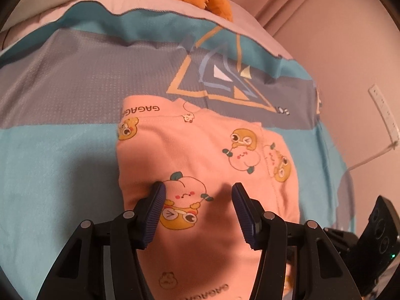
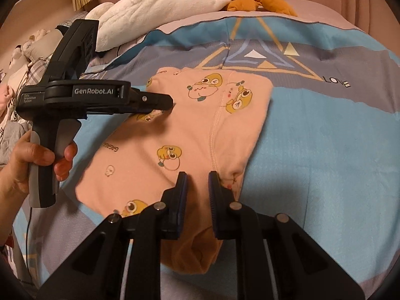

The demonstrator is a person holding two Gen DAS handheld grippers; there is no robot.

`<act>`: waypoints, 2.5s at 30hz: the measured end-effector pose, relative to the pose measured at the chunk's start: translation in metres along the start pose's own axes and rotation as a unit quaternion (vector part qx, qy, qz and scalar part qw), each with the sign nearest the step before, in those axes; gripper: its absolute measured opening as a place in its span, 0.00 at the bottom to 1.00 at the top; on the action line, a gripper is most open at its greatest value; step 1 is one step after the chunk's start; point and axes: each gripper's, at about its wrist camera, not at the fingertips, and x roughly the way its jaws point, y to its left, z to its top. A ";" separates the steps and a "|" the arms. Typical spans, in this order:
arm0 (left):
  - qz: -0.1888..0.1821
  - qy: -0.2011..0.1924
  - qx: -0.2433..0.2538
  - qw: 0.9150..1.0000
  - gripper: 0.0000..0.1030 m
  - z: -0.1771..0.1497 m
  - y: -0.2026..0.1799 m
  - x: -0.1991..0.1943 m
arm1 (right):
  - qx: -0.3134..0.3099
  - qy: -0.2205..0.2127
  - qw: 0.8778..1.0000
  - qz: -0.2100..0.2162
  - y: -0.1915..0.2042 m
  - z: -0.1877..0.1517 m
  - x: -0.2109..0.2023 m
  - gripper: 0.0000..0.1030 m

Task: Fold small clothes

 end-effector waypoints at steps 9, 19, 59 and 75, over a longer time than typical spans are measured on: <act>0.008 -0.024 0.081 0.996 0.54 -0.069 -0.018 -0.052 | -0.010 -0.056 0.998 -0.003 0.017 0.016 -0.031 0.22; 0.059 -0.002 0.119 0.991 0.54 -0.100 -0.018 -0.033 | 0.056 0.005 0.998 -0.042 -0.011 0.049 0.042 0.20; -0.112 -0.025 -0.141 0.983 0.88 -0.124 0.038 -0.088 | 0.230 0.004 0.962 0.145 -0.038 -0.061 -0.065 0.86; -0.130 0.000 -0.125 0.984 0.88 -0.055 0.030 -0.022 | 0.256 0.004 0.956 0.143 -0.066 0.008 0.010 0.86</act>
